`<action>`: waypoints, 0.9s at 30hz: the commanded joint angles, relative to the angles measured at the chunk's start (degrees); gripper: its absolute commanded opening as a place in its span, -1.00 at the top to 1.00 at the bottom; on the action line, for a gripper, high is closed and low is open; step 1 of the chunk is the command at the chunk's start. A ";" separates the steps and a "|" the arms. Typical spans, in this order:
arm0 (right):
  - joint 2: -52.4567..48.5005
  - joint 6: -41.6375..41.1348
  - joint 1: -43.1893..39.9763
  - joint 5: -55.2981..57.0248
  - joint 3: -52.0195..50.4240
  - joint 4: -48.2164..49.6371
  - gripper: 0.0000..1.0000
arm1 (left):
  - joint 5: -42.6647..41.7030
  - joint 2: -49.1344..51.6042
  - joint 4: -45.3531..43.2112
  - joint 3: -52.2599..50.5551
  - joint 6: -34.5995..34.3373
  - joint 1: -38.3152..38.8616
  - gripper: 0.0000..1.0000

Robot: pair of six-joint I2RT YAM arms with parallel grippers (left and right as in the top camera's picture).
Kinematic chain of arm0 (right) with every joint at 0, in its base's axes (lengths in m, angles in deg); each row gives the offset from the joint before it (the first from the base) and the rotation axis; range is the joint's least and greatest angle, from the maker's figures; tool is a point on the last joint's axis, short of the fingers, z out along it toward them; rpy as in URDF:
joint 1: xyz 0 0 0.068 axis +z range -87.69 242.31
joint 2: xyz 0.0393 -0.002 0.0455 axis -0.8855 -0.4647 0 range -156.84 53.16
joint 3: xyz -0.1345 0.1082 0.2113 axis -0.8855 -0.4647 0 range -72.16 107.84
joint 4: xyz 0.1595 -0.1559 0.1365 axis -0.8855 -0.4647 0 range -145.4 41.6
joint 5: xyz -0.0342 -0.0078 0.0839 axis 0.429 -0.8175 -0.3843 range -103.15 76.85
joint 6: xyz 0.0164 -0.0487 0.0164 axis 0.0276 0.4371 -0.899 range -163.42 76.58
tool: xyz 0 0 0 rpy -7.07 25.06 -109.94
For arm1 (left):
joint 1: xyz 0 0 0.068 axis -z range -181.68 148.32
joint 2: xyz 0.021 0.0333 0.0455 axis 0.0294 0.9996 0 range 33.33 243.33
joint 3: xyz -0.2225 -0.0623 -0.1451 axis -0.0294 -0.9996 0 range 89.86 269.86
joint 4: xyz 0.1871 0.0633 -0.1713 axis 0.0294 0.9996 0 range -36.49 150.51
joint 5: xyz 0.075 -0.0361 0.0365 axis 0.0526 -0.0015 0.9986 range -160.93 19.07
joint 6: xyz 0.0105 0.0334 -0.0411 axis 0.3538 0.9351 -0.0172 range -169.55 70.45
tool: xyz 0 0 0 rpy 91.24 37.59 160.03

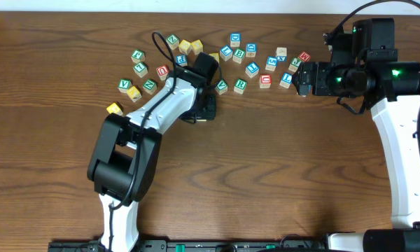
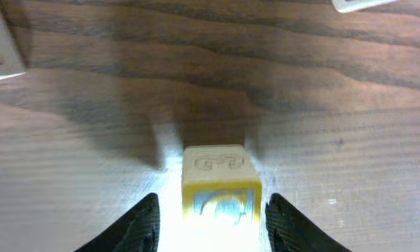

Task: Spell out CORL
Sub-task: 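Set the C block down and open the left gripper, then move the left gripper to the yellow O block and grasp it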

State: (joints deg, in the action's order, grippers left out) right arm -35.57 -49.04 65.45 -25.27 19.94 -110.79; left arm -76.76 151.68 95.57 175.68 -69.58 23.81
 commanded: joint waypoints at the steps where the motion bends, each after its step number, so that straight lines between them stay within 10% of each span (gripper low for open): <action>1: -0.44 -0.50 0.28 0.22 0.94 -0.24 -0.98 | 0.48 -6.01 0.72 1.49 1.53 -0.92 -0.02; 27: -0.46 -3.15 0.72 -1.73 0.94 3.21 -0.99 | 0.48 -23.98 9.53 6.88 8.98 -12.35 -0.08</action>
State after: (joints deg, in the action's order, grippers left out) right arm -35.57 -50.66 65.53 -25.56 19.94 -107.89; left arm -76.69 128.14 104.95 178.74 -64.47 11.77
